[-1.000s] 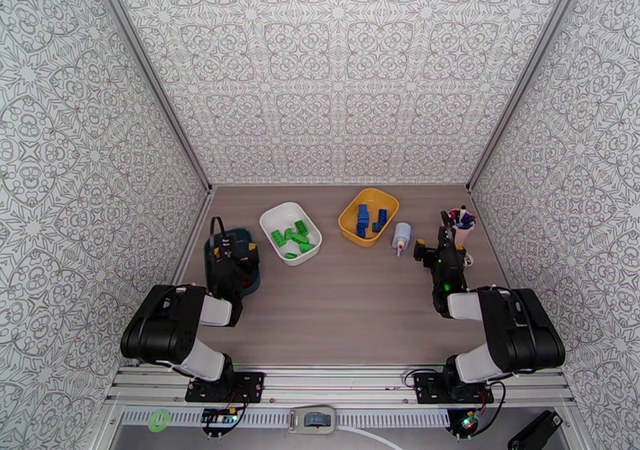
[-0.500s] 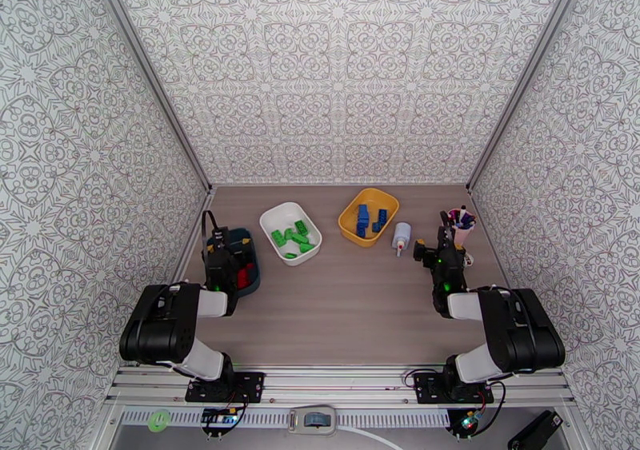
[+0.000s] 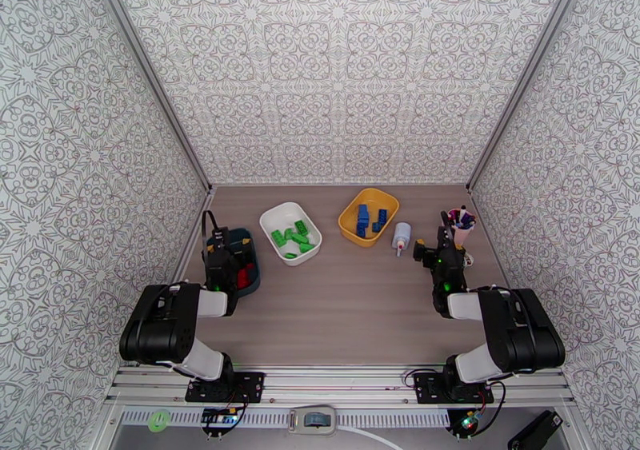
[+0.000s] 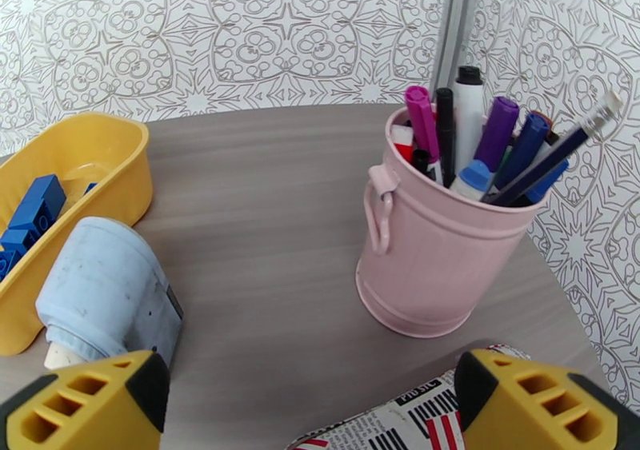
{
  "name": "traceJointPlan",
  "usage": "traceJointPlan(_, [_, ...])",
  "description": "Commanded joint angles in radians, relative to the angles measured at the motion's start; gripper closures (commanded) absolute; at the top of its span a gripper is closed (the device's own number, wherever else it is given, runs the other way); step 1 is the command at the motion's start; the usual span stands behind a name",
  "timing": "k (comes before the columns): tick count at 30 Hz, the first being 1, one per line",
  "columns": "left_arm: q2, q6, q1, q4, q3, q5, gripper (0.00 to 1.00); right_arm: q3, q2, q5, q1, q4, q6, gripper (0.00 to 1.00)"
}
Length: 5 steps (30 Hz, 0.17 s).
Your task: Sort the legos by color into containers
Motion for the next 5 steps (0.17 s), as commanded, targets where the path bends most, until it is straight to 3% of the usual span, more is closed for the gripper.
traceJointPlan(1, [-0.016,-0.011,0.002,-0.020,0.015,0.020,0.01,0.032,0.008,-0.050,-0.005,-0.022,-0.012,0.01])
traceJointPlan(5, [-0.016,-0.012,0.004,-0.025,0.016,0.023,0.01,0.014,-0.001,-0.050,-0.005,0.005,-0.018,0.01])
